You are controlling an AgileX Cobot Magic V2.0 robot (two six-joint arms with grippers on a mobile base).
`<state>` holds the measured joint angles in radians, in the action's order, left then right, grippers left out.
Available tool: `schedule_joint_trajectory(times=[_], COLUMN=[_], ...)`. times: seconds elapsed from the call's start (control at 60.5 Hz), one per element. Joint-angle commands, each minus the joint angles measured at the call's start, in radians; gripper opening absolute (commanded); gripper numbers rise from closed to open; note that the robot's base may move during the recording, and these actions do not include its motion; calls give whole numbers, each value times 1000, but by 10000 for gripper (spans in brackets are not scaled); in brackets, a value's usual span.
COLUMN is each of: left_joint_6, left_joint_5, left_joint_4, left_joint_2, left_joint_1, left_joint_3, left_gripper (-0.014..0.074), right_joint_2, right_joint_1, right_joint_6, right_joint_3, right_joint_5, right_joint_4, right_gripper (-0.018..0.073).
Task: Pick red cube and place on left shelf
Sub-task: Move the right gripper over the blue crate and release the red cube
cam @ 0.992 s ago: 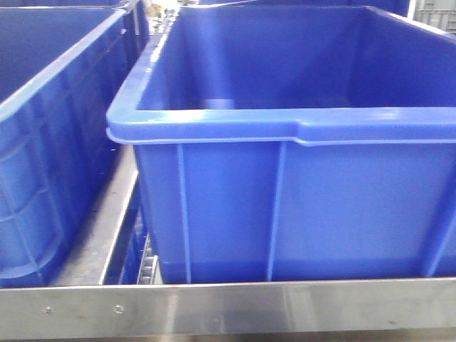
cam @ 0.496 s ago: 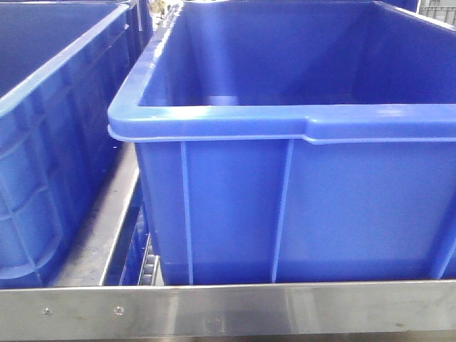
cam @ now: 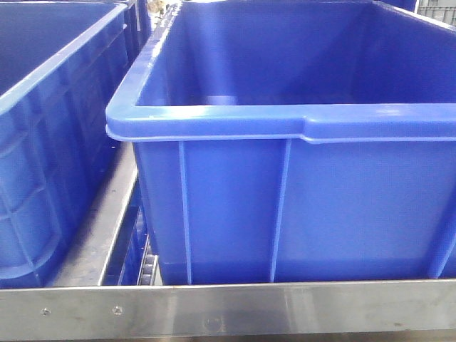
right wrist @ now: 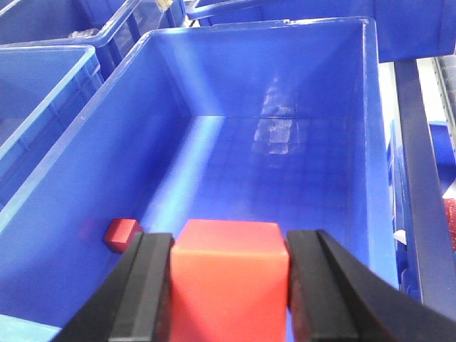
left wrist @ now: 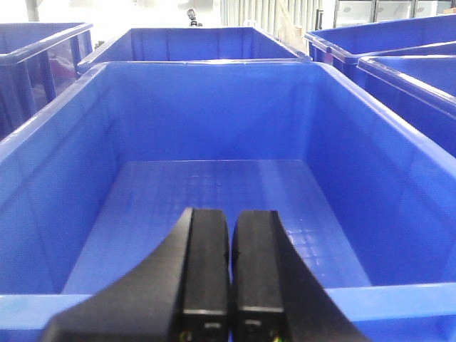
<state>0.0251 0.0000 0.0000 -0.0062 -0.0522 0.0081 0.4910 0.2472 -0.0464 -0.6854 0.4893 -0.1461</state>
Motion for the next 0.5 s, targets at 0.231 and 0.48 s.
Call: schedule_joint_trajectory(times=[0.231, 0.48], left_joint_6=[0, 0], left_joint_5=[-83, -83], left_joint_4=[0, 0], left_joint_2=[-15, -15], left_joint_1=[0, 0], left_joint_3=[25, 25], left_gripper=[102, 102], right_joint_2=[9, 131], right_joint_1=[-4, -4], right_joint_6=[7, 7], right_joint_3=[-27, -47], right_joint_5=[-69, -106], right_joint_4=[0, -20], right_gripper=[30, 30])
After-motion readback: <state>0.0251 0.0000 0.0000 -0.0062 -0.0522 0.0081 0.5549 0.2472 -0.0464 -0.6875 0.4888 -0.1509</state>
